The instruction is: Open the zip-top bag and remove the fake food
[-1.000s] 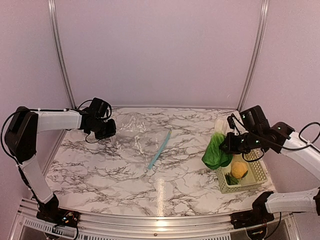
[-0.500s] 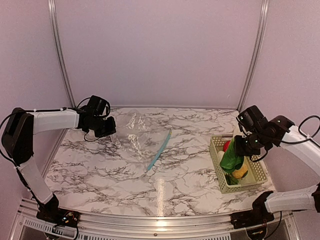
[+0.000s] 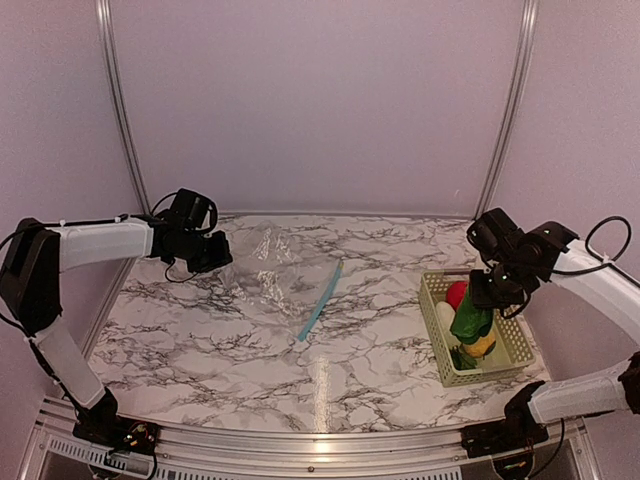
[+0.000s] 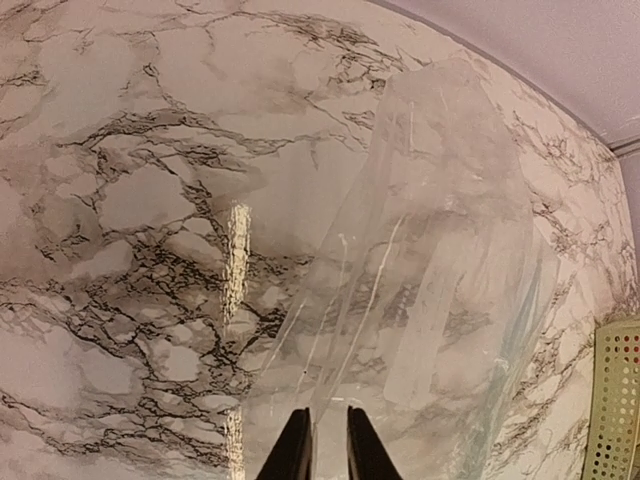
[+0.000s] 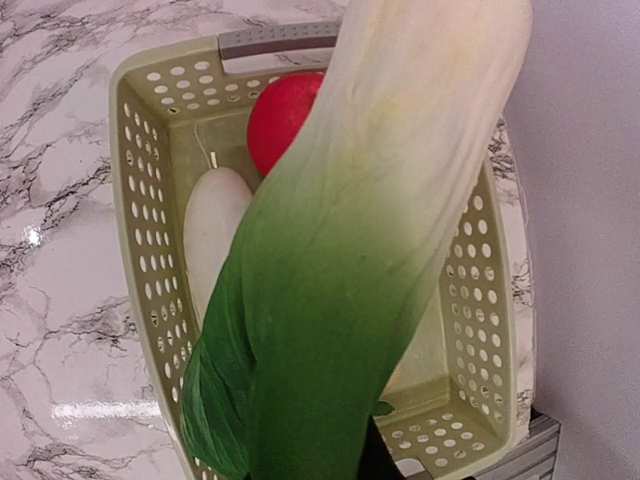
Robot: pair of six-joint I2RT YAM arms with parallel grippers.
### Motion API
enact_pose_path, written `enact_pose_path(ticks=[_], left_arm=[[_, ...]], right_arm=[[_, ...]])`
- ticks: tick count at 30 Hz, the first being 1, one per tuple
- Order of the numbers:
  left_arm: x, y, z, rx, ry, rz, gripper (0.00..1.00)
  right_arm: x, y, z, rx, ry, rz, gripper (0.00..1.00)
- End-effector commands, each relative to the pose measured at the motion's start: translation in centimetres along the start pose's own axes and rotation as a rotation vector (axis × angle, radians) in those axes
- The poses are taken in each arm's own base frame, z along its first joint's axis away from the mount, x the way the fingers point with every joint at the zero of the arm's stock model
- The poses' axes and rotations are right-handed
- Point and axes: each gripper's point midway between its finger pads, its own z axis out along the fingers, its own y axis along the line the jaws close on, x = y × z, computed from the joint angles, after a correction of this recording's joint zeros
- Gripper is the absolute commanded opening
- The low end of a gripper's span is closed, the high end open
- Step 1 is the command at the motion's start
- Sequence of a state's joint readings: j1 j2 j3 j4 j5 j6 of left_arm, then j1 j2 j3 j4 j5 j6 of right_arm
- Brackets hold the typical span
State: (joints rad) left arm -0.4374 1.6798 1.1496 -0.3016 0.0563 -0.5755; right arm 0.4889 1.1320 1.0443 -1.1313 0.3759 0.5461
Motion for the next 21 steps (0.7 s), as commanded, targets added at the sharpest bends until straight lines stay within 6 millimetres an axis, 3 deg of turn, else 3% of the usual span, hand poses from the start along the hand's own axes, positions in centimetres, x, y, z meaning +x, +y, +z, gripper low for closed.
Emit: enact_pose_path(ticks=[1, 13, 17, 21], left_arm=[[-0.4, -0.1, -1.2, 0.009, -0.013, 0.008, 0.16], [-1.5, -1.0, -2.8, 0.036, -0.053, 0.013, 0.36], [-1.8, -1.7, -3.6, 0.060, -0.067, 0.017, 0.42], [-1.8, -3.1, -4.5, 0.103, -0.080, 0.030, 0.50]], right_arm=[[-0.3, -0.2, -0.1, 0.003, -0.007, -0.012, 0.18], [-1.2, 0.4, -1.9, -0.070, -0.049, 0.001, 0.70], [-2.4, 0.9, -3.4, -0.123, -0.098, 0.021, 0.80], [-4.2, 2.3, -4.6, -0.209, -0.165, 0.046, 0.83]])
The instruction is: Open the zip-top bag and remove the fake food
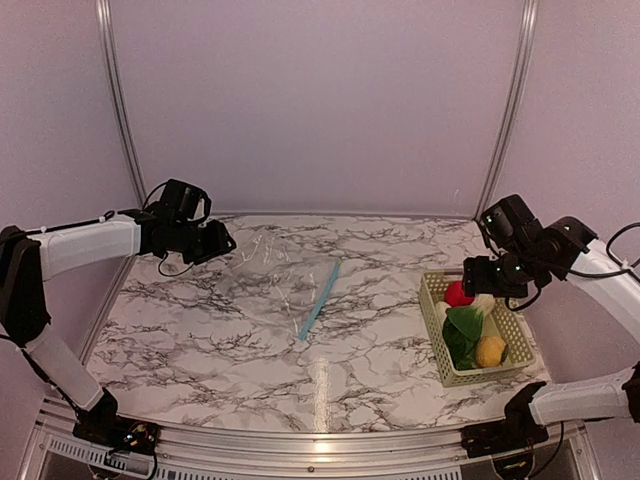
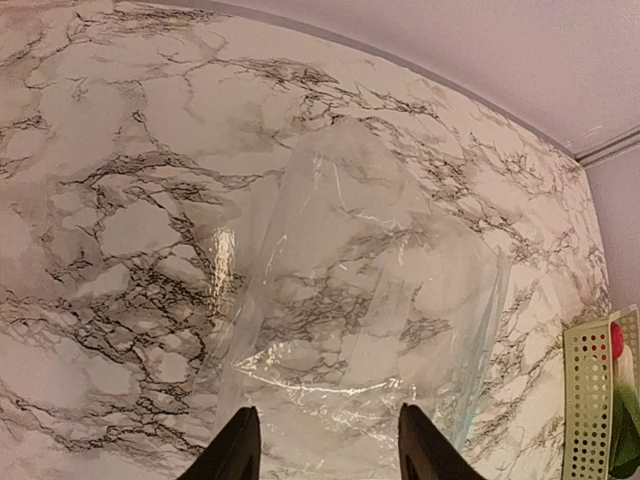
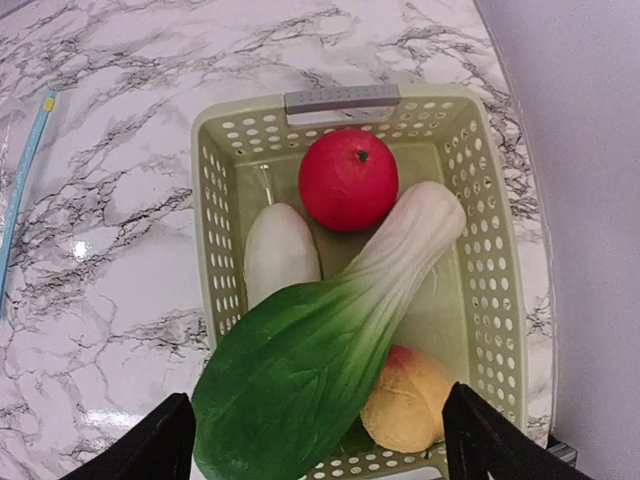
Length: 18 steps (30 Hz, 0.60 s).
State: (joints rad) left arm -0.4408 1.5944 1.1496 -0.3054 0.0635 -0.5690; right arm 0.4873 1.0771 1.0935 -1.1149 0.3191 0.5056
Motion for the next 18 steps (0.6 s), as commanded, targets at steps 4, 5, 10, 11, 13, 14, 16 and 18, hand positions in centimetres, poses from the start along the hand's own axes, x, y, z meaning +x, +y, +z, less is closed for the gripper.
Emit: enact_pose_path(ticks=[4, 5, 10, 11, 13, 14, 16, 18], left_arm=[[0.0, -3.9, -2.5, 0.116, -0.036, 0.034, 0.58], [0.2, -4.5, -2.7, 0.130, -0.037, 0.038, 0.61], [1.5, -7.9, -3.8, 0.196, -0.055, 0.070, 0.82], [1.7, -8.6, -4.1, 0.211, -0.060, 0.075, 0.88], [2.2, -9.7, -4.6, 0.235, -0.074, 0.086, 0.99], [2.3, -10.1, -4.8, 0.242, -0.083, 0.089, 0.99], [2.4, -10.8, -5.4, 0.261, -0.101, 0.093, 0.99], [2.6, -11.3, -5.9, 0.286, -0.124, 0.093, 0.99]], right_arm=[[-5.1, 3.9, -2.6, -0.224, -0.181, 0.074, 0.85], [-5.8, 4.4, -2.9, -0.253, -0.208, 0.083, 0.86], [-9.2, 6.9, -4.6, -0.400, -0.350, 0.130, 0.87], [-9.8, 7.4, -5.0, -0.431, -0.378, 0.139, 0.87], [-10.6, 8.1, -5.6, -0.488, -0.429, 0.157, 0.89], [-11.0, 8.5, -5.9, -0.516, -0.452, 0.164, 0.91], [-11.7, 9.3, -6.7, -0.569, -0.500, 0.170, 0.98], [-12.3, 10.0, -7.3, -0.613, -0.545, 0.173, 0.99]])
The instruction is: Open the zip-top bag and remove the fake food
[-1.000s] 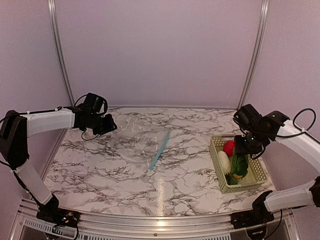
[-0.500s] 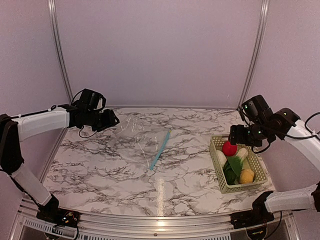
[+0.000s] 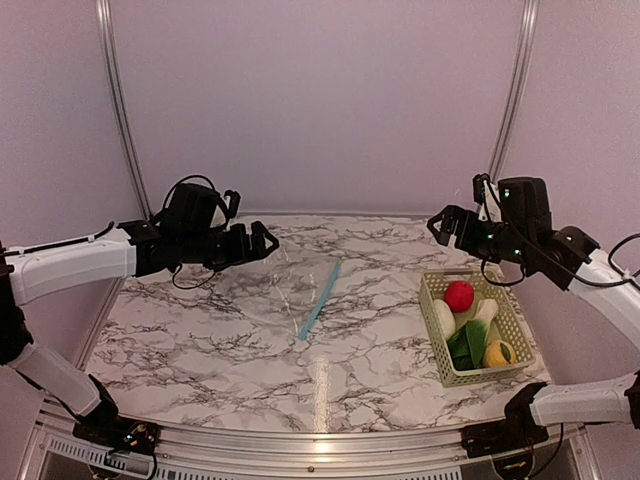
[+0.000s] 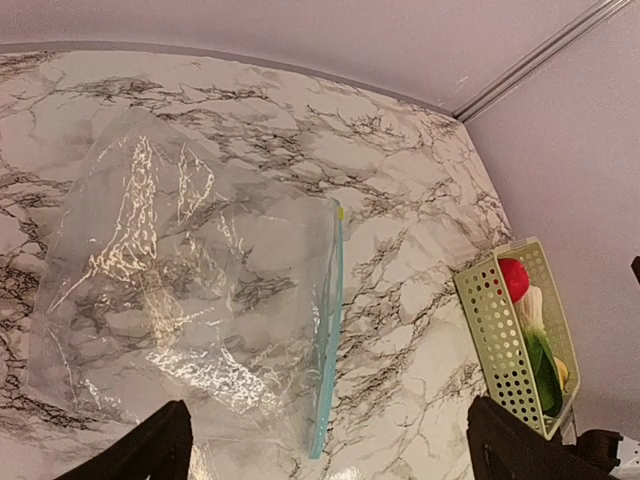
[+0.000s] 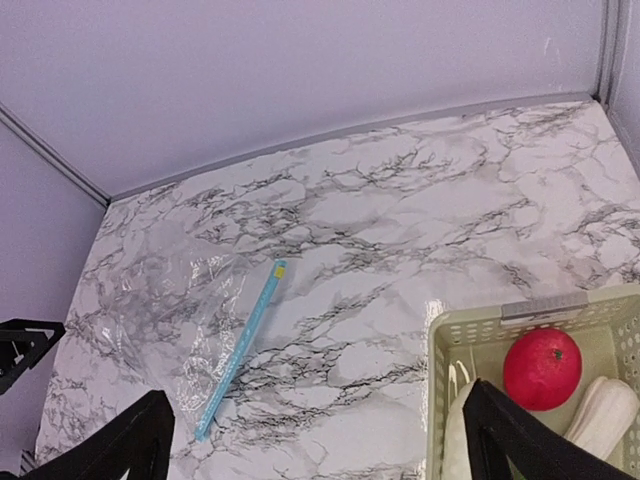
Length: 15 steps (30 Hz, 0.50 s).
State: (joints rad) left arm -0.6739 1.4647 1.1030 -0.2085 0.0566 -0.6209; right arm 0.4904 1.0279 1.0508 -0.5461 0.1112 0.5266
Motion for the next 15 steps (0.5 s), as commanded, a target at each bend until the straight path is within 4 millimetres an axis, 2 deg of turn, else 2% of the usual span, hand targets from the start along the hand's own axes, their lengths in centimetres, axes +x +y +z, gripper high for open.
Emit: enact_pose_path(ticks=[1, 7, 15], left_arm=[[-1.4, -1.5, -1.5, 0.049, -0.105, 0.001, 0.99], [-2.3, -2.7, -3.2, 0.105, -0.170, 0.007, 0.99], [-3.8, -2.5, -4.9, 0.085, -0.256, 0.015, 0.99]], right_arm=[[-3.4, 3.9, -0.5, -0.180, -0.163, 0.022, 0.99], [-4.1, 6.1, -0.3, -0.235, -0.213, -0.022, 0.99], [-4.8, 9.0, -0.1, -0.304, -0.250, -0.063, 0.99]])
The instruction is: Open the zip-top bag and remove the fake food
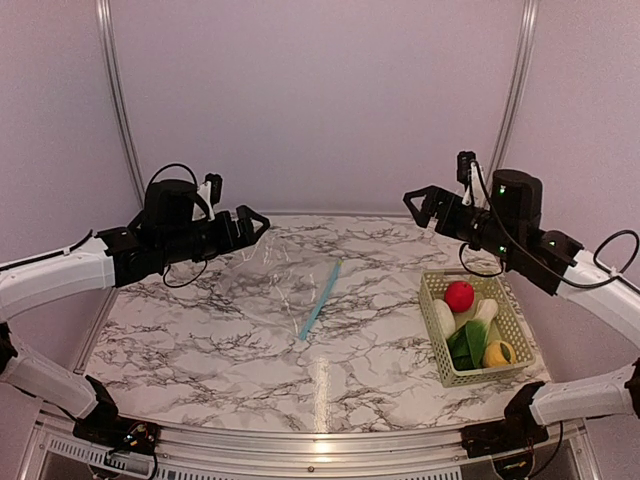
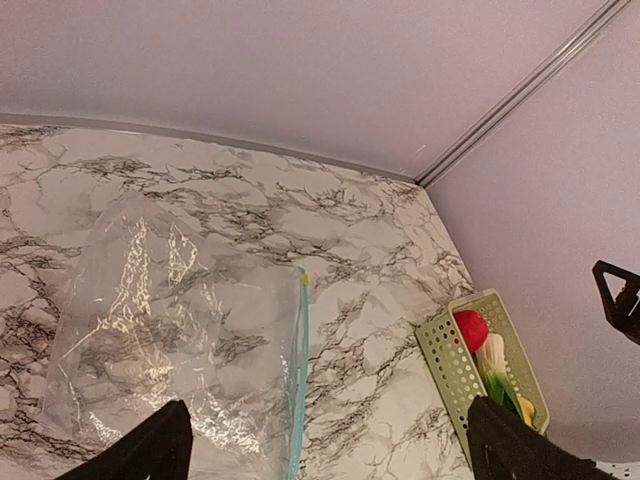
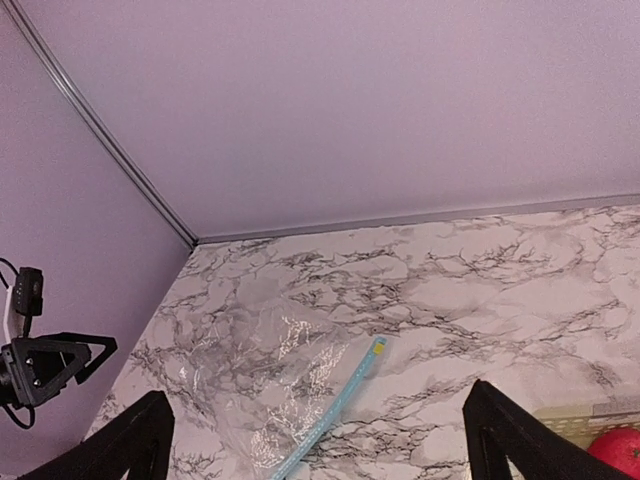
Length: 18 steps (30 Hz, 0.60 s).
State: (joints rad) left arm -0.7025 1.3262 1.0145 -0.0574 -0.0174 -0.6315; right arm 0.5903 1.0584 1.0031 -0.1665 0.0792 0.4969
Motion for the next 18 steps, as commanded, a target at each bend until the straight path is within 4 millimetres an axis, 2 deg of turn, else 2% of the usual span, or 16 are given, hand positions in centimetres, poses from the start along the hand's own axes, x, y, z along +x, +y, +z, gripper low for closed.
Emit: enact_pose_path(ticks=[1, 6, 18], left_arm=[[-1.5, -0.4, -1.1, 0.004, -0.073, 0.016, 0.99], [-2.4, -0.3, -1.6, -0.027, -0.092, 0.023, 0.99], [-3.3, 0.1, -2.5, -0.058, -0.126, 0.036, 0.99]], right_arm=[[-1.7, 2.0, 0.5, -0.049, -0.051, -0.030, 0.99], [-2.3, 2.2, 0.1, -0.058, -0.084, -0.028, 0.99], [-2.2, 1.7, -0.5, -0.047, -0.093, -0.029, 0.99]])
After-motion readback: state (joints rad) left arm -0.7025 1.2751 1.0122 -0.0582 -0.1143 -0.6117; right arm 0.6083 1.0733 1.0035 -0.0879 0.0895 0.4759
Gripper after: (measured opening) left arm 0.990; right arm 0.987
